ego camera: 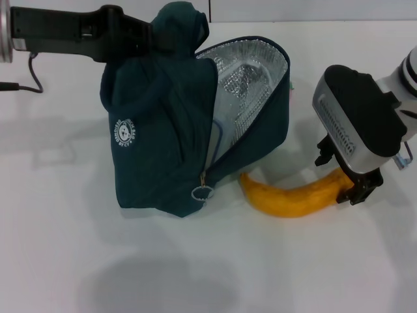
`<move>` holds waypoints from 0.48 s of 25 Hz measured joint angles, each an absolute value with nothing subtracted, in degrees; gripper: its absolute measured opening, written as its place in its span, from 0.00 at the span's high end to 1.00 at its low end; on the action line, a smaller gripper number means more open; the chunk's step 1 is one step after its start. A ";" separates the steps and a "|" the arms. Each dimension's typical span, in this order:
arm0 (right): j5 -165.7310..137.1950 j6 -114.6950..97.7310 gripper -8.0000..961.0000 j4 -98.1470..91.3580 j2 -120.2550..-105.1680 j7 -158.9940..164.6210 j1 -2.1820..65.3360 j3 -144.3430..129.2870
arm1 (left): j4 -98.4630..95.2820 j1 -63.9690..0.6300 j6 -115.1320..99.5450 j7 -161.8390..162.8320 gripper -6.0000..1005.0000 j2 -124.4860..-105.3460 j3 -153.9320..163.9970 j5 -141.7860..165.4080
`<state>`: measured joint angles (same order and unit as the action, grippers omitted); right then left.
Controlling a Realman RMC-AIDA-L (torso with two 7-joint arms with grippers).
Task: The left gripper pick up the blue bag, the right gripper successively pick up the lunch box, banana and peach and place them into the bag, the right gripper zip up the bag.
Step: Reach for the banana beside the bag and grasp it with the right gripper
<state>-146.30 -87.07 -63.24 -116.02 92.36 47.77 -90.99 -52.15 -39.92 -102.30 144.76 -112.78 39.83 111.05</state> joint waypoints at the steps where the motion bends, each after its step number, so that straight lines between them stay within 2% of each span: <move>1: -146.09 -86.78 0.24 -62.71 -116.02 92.19 47.89 -91.01 | -52.15 -40.07 -102.30 144.76 0.96 -112.74 39.87 111.04; 12: -143.93 -86.09 0.25 -60.67 -116.05 91.76 48.09 -91.78 | -52.12 -40.40 -102.32 144.74 0.96 -112.67 39.90 111.00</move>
